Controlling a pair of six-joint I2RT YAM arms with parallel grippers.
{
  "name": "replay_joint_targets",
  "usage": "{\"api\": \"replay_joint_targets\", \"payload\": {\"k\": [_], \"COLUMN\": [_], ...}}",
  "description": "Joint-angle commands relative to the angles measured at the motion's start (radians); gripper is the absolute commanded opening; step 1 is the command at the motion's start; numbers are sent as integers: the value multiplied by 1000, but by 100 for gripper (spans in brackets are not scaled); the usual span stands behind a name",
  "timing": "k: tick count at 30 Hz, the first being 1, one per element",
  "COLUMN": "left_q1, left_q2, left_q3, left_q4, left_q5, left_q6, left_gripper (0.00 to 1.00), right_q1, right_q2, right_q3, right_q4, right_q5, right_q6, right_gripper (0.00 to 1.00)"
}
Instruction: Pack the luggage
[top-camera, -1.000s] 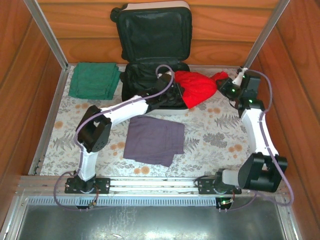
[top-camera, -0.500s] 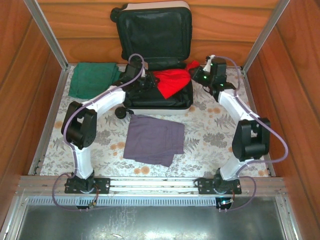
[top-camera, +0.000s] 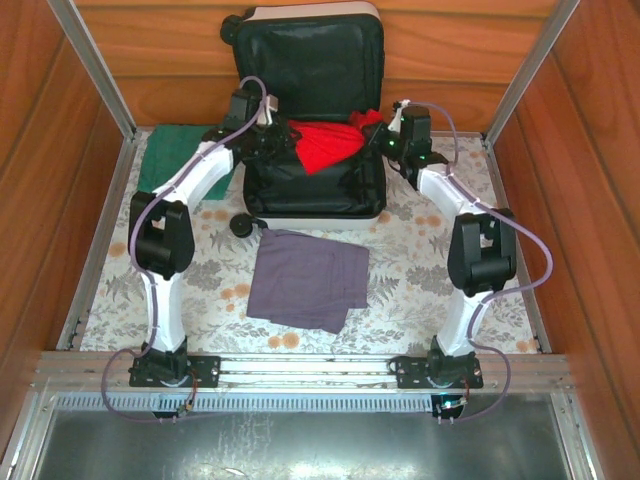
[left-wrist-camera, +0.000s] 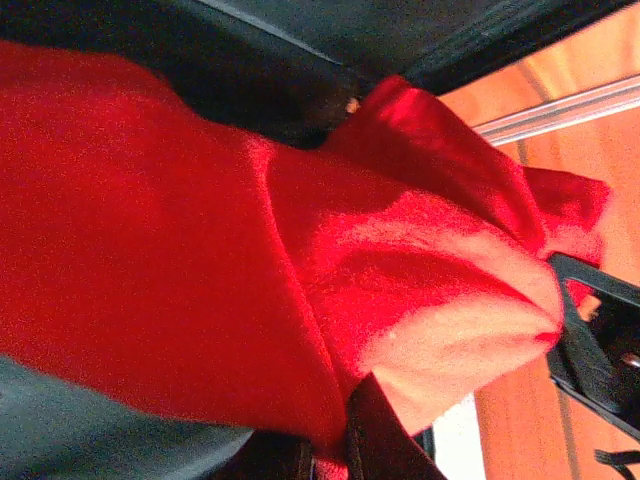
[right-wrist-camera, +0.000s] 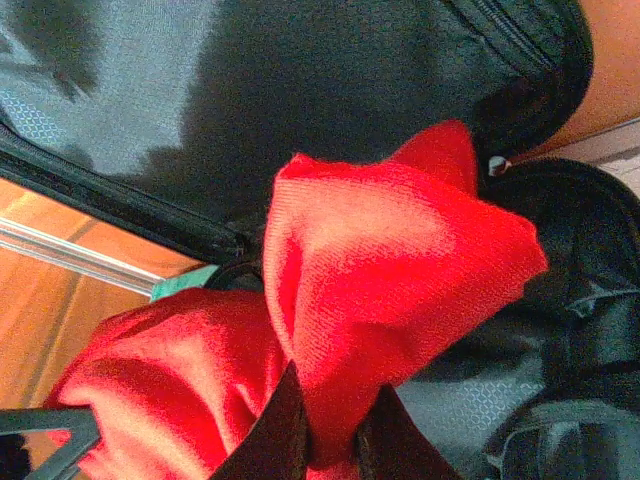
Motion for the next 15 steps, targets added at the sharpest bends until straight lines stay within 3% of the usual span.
{"api": "replay_joint_targets", "payload": {"k": [1, 7, 15], "left_q1": [56, 82, 83], "left_q2": [62, 138, 192], "left_q3": [98, 192, 128], "left_q4": [-105, -207, -276], "left_q5": [65, 113, 158], "left_q6": [43, 88, 130], "left_gripper": [0, 0, 0], "right_q1": [10, 43, 58], "right_q2": [36, 71, 72], "right_q3": [58, 59, -109], "right_q4": [48, 51, 187], "right_q5": [32, 79, 99], "right_q6": [-16, -67, -4], "right_gripper": [0, 0, 0]}}
